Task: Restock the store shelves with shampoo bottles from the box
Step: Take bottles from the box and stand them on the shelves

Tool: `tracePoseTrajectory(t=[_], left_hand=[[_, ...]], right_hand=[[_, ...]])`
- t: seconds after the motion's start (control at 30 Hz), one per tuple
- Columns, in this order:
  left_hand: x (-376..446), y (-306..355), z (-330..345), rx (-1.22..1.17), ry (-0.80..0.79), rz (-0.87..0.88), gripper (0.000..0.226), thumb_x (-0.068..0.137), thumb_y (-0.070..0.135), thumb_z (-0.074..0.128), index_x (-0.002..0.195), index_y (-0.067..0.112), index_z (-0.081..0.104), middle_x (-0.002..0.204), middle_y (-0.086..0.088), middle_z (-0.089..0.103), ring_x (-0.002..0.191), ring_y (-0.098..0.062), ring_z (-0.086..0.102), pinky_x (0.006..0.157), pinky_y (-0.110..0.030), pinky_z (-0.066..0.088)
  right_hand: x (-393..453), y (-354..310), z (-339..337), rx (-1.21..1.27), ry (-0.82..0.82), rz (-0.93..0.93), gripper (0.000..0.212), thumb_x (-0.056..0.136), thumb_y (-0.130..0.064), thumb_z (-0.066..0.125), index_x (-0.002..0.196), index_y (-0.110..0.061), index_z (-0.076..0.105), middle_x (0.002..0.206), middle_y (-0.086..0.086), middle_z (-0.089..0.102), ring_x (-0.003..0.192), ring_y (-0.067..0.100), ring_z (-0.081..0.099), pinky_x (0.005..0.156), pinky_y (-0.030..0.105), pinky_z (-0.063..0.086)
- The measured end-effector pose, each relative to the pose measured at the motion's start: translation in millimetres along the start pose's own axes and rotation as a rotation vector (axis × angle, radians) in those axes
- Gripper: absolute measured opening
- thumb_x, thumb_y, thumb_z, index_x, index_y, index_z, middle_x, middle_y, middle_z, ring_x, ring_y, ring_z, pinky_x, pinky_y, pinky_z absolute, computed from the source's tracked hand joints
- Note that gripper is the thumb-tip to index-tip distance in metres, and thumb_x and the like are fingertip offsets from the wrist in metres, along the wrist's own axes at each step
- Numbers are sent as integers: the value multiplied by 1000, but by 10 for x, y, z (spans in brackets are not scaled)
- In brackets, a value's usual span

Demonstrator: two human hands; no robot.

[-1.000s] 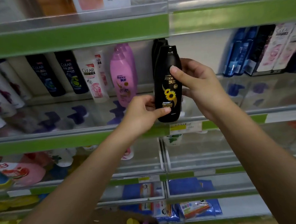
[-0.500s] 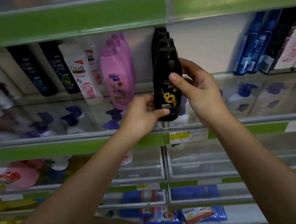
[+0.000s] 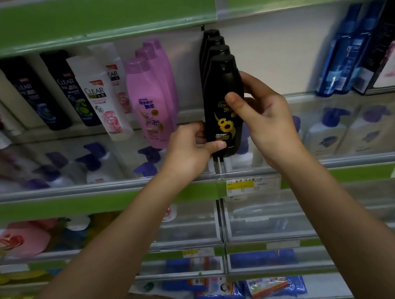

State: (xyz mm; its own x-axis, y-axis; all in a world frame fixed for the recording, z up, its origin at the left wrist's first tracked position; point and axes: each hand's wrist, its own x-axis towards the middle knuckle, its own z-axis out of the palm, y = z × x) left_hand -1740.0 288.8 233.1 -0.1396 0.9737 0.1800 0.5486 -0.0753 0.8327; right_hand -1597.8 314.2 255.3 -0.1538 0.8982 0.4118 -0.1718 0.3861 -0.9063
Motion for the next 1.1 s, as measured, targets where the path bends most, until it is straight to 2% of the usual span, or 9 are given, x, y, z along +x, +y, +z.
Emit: tracePoseTrajectory(t=[0.23,0.4,0.57,0.7,0.9,1.0,1.1], left_hand=[[-3,3,8,-11,8,-6,35,78,20,76,111,13,67,101,2,72,91,-10,66,89,-33,53],[-8,6,15,-6,2,-8,36,77,20,76,111,12,67,101,1,72,92,-11,67,90,-34,53],[-22,22,0,-40,-17,-17,37,78,17,76,112,11,66,102,0,71,93,-12,67,91,-36,53],[-40,32,-13,-116,-47,-52,46,75,15,78,115,11,56,104,-6,69,95,-17,67,91,-39,53],[-81,45,-26,-148,-62,-52,39,76,12,77,109,12,56,104,-9,68,96,-19,66,93,-40,52],[-114,23,-53,-163,-63,-58,43,76,9,76,114,7,56,107,-12,67,100,-21,65,95,-41,51],[-170,-16,-144,-128,-17,-47,47,76,15,77,117,8,55,111,-7,64,103,-20,63,97,-37,50]], right_hand=[[22,27,-10,-4,-19,-3,36,92,-12,62,127,-15,57,106,-8,69,102,11,67,84,26,54],[35,55,-35,-59,-13,-21,40,91,-20,64,131,-17,57,120,0,67,114,19,62,96,39,53],[20,48,-38,-71,-10,-3,44,90,-21,66,132,-14,56,121,1,67,114,18,62,95,33,53],[4,22,-58,-88,24,23,41,88,-22,68,127,-10,60,112,4,69,107,18,65,88,29,54],[-28,-64,-48,-148,26,30,19,91,-21,65,109,-17,64,95,-5,69,92,8,66,77,18,51],[-55,-82,-54,-164,45,31,23,91,-23,66,112,-15,62,96,-6,68,96,10,66,83,23,53],[-113,-108,-73,-194,84,28,34,92,-30,64,121,-13,58,102,-2,68,103,11,65,93,30,53]])
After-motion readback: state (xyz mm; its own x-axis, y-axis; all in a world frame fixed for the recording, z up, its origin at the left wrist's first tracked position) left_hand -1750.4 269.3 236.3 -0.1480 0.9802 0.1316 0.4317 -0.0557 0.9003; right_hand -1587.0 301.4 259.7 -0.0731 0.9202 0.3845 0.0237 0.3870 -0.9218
